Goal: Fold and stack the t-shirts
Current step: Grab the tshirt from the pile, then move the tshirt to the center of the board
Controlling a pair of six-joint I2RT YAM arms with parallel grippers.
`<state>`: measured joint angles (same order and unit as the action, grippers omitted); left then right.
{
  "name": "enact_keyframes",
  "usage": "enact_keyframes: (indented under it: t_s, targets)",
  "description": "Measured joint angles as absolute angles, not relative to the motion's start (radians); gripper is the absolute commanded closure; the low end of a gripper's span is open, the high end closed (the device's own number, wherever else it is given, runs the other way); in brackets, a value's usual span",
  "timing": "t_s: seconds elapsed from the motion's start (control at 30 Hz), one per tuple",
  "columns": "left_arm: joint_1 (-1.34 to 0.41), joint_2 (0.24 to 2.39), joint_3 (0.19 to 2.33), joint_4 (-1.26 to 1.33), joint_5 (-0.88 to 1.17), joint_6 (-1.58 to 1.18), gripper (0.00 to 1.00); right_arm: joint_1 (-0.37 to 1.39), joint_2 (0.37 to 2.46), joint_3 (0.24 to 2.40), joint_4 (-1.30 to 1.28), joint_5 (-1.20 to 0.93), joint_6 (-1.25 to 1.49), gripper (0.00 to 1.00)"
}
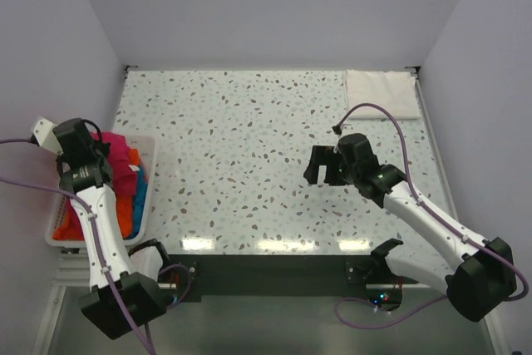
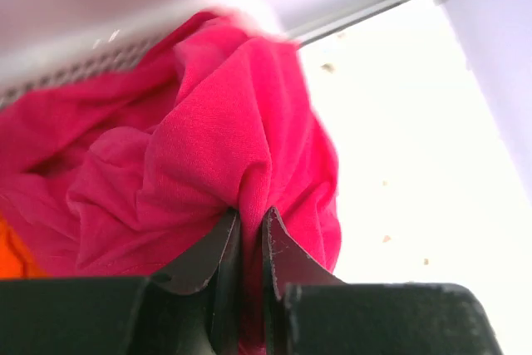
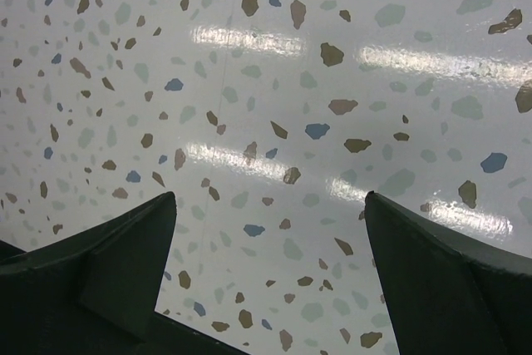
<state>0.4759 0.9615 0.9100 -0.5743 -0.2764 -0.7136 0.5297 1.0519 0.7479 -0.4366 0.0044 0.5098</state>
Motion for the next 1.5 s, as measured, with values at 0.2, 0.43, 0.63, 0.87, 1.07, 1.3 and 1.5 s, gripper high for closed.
enact_keyframes:
  t_s: [0.2,0.43,0.63,0.87,1.07,1.3,1.5]
  targets:
    - [0.476,0.906,1.008,-0.573,-0.200,-0.678,1.00,0.530,1.061,0.751,-0.426,-0.029,0.499,0.01]
    - [0.451,0.929,1.133,-0.590,-0.053,-0.668,1.00,0.530,1.063,0.764,-0.411,-0.074,0.485,0.01]
    - [0.192,1.009,1.396,-0.554,0.023,-0.669,1.00,0.530,1.052,0.801,-0.396,-0.093,0.479,0.01]
    - [-0.044,1.002,1.464,-0.510,0.078,-0.670,1.00,0.530,0.960,0.837,-0.395,-0.087,0.478,0.01]
    - [-0.223,1.047,1.436,-0.492,0.134,-0.664,0.98,0.530,0.910,0.851,-0.381,-0.061,0.478,0.01]
    - [-0.463,1.353,1.404,-0.420,0.171,-0.601,0.48,0.530,0.946,0.851,-0.370,-0.039,0.485,0.01]
    - [-0.555,1.551,1.271,-0.381,0.207,-0.604,0.26,0.530,0.989,0.851,-0.366,-0.037,0.490,0.01]
